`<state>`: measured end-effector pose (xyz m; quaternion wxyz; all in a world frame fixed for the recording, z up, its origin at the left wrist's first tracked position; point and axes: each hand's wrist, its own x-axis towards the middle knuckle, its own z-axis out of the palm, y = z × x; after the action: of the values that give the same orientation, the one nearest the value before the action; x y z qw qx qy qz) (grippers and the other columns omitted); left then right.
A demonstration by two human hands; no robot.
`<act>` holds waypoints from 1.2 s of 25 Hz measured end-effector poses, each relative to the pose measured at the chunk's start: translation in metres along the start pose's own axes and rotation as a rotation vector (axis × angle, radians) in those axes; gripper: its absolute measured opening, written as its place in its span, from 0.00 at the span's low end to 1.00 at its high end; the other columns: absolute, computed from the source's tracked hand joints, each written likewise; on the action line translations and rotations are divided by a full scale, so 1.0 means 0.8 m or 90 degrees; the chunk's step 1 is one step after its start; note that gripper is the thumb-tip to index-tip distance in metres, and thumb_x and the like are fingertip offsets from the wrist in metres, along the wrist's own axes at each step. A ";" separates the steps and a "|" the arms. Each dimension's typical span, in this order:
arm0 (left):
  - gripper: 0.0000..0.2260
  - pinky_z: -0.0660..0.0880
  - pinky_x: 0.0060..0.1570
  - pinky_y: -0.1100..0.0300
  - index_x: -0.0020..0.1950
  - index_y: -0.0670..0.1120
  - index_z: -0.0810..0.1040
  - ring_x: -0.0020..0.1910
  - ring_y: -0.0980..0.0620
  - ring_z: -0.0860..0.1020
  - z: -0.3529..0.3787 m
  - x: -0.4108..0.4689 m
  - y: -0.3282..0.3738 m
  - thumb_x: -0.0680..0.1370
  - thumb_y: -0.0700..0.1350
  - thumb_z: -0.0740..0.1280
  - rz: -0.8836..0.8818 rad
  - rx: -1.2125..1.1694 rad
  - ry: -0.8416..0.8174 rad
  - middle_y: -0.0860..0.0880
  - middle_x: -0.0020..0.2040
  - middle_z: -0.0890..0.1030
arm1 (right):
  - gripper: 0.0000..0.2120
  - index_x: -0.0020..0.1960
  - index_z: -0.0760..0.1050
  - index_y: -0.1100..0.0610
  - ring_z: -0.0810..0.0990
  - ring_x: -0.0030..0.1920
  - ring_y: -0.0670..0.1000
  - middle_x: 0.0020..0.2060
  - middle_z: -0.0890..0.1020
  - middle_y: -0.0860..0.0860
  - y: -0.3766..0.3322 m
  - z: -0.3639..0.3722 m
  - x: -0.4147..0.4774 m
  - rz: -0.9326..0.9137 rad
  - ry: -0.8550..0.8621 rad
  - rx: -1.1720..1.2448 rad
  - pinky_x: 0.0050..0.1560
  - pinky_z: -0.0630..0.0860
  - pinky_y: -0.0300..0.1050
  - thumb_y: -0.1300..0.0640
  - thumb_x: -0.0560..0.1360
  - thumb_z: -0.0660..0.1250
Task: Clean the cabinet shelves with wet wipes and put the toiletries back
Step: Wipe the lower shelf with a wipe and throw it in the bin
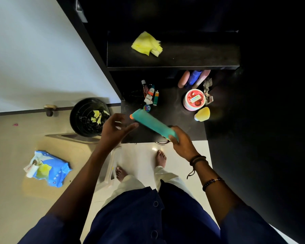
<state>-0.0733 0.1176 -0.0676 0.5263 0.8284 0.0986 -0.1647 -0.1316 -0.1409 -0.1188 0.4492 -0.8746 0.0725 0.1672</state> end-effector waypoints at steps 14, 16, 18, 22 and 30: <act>0.17 0.80 0.48 0.51 0.63 0.45 0.77 0.48 0.48 0.82 0.042 0.033 0.003 0.74 0.45 0.71 0.134 0.283 0.074 0.44 0.58 0.80 | 0.15 0.62 0.72 0.64 0.77 0.60 0.60 0.60 0.78 0.59 0.006 0.000 0.081 0.320 0.261 0.102 0.57 0.75 0.47 0.64 0.76 0.63; 0.15 0.80 0.49 0.51 0.61 0.45 0.78 0.48 0.49 0.82 0.046 0.032 0.004 0.74 0.43 0.70 0.141 0.295 0.063 0.44 0.57 0.81 | 0.15 0.62 0.71 0.63 0.77 0.60 0.59 0.60 0.77 0.59 0.002 -0.003 0.075 0.283 0.280 0.076 0.57 0.75 0.45 0.63 0.76 0.65; 0.14 0.80 0.47 0.50 0.60 0.46 0.78 0.48 0.48 0.81 0.049 0.032 0.001 0.74 0.43 0.70 0.152 0.315 0.052 0.45 0.56 0.81 | 0.19 0.64 0.69 0.62 0.74 0.63 0.57 0.61 0.74 0.59 -0.002 -0.004 0.061 0.240 0.285 0.046 0.57 0.73 0.41 0.62 0.75 0.67; 0.15 0.80 0.46 0.50 0.59 0.44 0.79 0.48 0.45 0.80 0.055 0.031 0.002 0.73 0.42 0.71 0.152 0.330 0.066 0.44 0.56 0.80 | 0.27 0.71 0.63 0.61 0.68 0.67 0.58 0.65 0.70 0.59 -0.007 0.009 0.032 0.154 0.246 0.027 0.63 0.72 0.46 0.63 0.74 0.68; 0.13 0.80 0.47 0.52 0.58 0.40 0.77 0.47 0.47 0.81 0.060 0.028 0.026 0.74 0.35 0.68 0.156 0.291 0.028 0.41 0.53 0.80 | 0.28 0.73 0.64 0.55 0.68 0.70 0.56 0.69 0.71 0.54 -0.037 0.034 0.030 0.009 0.041 0.040 0.67 0.71 0.49 0.57 0.75 0.69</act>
<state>-0.0533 0.0647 -0.0776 0.3389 0.9350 -0.0307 -0.1001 -0.1072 -0.1008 -0.1193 0.4729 -0.8644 0.0985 0.1395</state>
